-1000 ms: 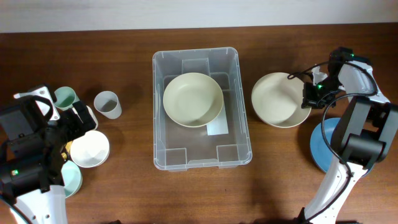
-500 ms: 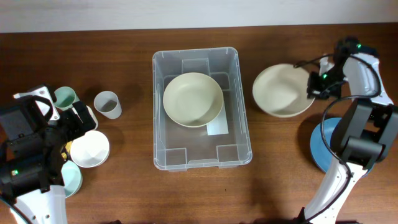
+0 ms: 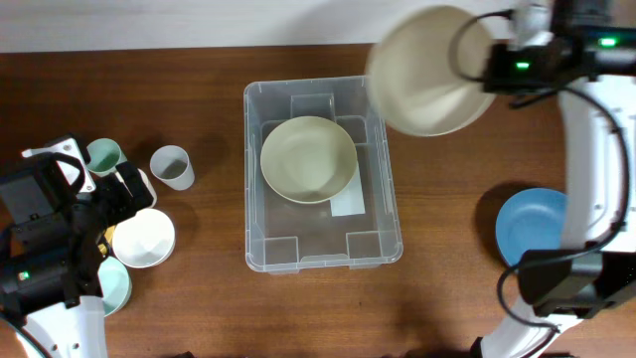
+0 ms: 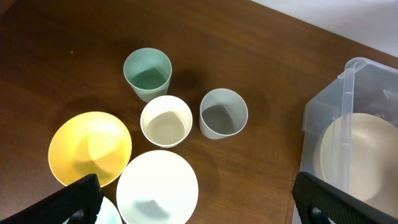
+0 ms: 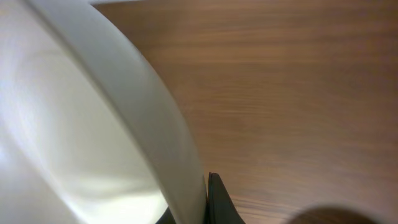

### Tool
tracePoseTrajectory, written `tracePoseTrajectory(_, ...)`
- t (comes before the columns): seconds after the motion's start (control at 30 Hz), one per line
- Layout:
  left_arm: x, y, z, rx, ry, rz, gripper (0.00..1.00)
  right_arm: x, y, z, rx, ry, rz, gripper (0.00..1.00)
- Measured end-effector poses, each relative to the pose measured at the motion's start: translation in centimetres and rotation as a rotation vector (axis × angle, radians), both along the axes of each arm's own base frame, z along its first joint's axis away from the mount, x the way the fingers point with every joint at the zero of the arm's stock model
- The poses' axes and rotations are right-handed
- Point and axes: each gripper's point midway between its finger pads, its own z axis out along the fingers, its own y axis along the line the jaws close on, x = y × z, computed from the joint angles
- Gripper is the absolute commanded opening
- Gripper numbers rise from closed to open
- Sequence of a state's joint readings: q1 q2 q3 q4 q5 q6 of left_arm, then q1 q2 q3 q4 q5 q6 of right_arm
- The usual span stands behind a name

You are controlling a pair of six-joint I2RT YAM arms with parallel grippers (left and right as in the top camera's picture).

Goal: Pack container
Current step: 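Carry the cream bowl over and stack it in the container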

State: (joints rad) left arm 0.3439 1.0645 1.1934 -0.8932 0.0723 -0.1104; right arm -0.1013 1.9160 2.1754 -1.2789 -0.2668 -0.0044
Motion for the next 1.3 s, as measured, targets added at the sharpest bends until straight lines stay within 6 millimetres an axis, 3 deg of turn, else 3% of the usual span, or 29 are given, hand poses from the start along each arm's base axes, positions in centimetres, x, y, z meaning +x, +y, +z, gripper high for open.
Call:
tracePoseTrajectory(0.07, 0.0, 0.0, 0.0, 0.0, 0.0, 0.0, 1.0, -0.5, 6.7, 0.0, 0.008, 0.001, 0.148, 0.04)
tracePoseTrajectory(0.27, -0.1, 0.0, -0.1, -0.002, 0.005, 0.0, 1.0, -1.4, 15.5, -2.5, -0.012, 0.045, 0.332, 0.04)
tracePoseTrajectory(0.37, -0.1, 0.0, -0.1, -0.002, 0.005, 0.0, 1.0, -1.4, 18.1, -4.9, -0.04, 0.087, 0.383, 0.04)
tracePoseTrajectory(0.5, -0.1, 0.0, -0.1, -0.002, 0.006, 0.0, 0.99, -0.7, 19.4, -7.7, -0.065, 0.125, 0.397, 0.04)
tracePoseTrajectory(0.63, -0.1, 0.0, -0.1, -0.003, 0.007, 0.0, 0.99, 0.1, 19.3, -9.6, -0.083, 0.15, 0.388, 0.04)
tracePoseTrajectory(0.87, -0.1, 0.0, -0.1, -0.002, 0.007, 0.0, 1.0, 0.6, 19.3, -10.2, -0.089, 0.146, 0.38, 0.04)
tracePoseTrajectory(0.93, -0.1, 0.0, -0.1, -0.003, 0.007, 0.0, 1.0, 0.6, 19.3, -10.2, -0.088, 0.147, 0.38, 0.17)
tracePoseTrajectory(0.97, -0.1, 0.0, -0.1, -0.003, 0.007, 0.0, 1.0, 0.6, 19.3, -10.2, -0.088, 0.147, 0.379, 0.44)
tracePoseTrajectory(1.3, -0.1, 0.0, -0.1, -0.003, 0.007, 0.0, 1.0, 0.6, 19.3, -10.2, -0.084, 0.15, 0.37, 0.47)
